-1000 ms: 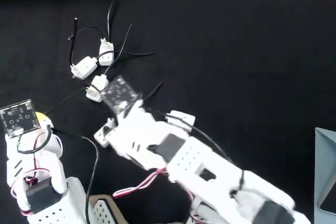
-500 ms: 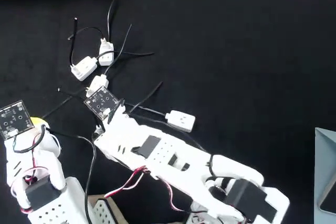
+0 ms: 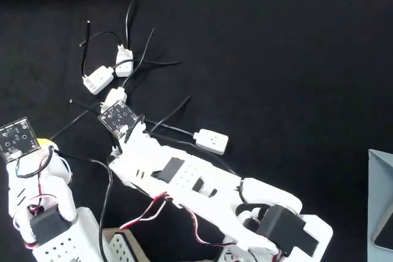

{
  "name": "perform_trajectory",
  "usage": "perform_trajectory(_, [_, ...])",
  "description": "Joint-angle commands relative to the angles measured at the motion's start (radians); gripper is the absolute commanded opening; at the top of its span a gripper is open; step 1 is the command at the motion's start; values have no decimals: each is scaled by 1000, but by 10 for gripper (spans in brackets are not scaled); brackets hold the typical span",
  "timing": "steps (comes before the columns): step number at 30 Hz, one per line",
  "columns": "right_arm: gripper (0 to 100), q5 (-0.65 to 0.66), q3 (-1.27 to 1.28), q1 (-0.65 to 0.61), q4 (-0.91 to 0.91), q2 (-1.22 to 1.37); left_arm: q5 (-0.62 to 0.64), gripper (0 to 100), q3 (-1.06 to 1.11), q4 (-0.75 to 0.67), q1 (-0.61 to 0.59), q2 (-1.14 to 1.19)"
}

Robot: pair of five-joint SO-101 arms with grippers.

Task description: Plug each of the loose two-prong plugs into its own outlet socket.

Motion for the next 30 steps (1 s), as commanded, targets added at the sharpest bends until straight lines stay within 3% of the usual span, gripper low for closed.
perform_trajectory(1, [11,-8,-47,-6,-38,-2,8,30,-7,-5,-10,-5])
perform_trajectory(19, [11,-3,-36,-8,9,61,8,30,-5,2,-10,-5])
perform_trajectory(30, [11,153,-30,-5,17,70,8,30,-5,2,-10,-5])
